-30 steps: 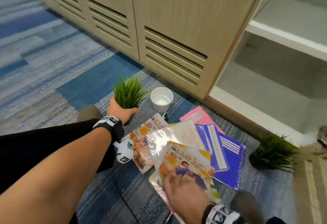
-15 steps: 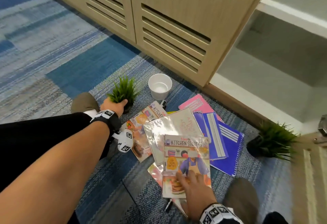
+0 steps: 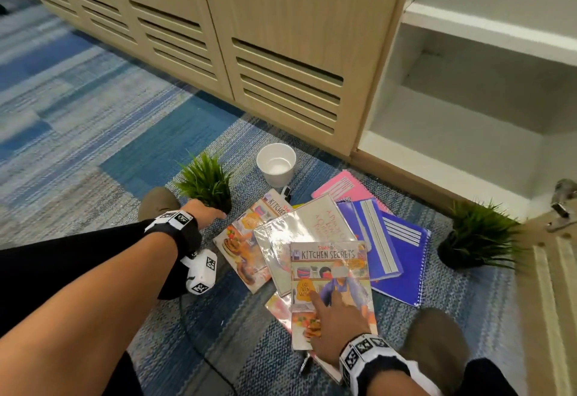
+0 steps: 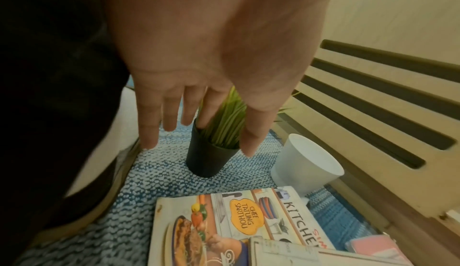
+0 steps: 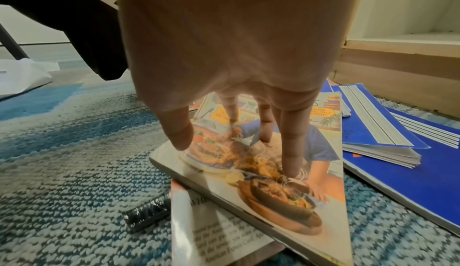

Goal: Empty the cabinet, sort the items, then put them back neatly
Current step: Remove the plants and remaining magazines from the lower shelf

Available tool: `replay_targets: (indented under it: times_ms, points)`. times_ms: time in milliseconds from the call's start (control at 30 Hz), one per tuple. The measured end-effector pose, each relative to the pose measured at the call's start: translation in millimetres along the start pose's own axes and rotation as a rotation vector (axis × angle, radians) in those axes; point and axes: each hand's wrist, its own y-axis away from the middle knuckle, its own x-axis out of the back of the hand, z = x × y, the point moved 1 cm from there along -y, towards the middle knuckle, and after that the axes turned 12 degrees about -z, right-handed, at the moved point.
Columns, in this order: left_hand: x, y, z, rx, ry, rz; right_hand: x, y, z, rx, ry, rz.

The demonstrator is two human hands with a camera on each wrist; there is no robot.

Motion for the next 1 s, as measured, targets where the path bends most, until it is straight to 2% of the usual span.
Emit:
replay_targets:
  times_ms: [167, 400, 533, 667, 800, 900, 1000]
  points:
    - [-16.4, 34.2, 20.0, -0.086, -0.172, -0.078, 0.6, 3.0, 4.4, 0.033, 0.006, -0.041]
    - [-50.5, 91.9, 49.4, -0.198, -0.106, -0.209, 11.7, 11.6, 6.9, 0.055, -0.088, -0.152]
    - [-52.9, 109.9, 60.0, -0.253, -0.16, -0.253, 18.5, 21.1, -3.3, 0.156, -0.116, -0.209]
    - [-59.4, 121.2, 72.2, -0.318, -0.236, -0.239, 27.9, 33.5, -6.8, 0.145, -0.167, -0.09]
    - [-76.4, 118.4, 77.0, -0.36, -0.348, -0.279, 71.9, 57.0, 7.5, 0.097, -0.326, 0.199]
    - [-77.9, 105.8, 84.3, -0.4, -0.453, -0.173, 104.6, 68.2, 47.3, 0.018, -0.368, 0.402]
    - [-60.5, 94.0, 83.8, -0.352, -0.612, -0.006, 129.3, 70.9, 107.7, -0.198, -0.345, 0.518]
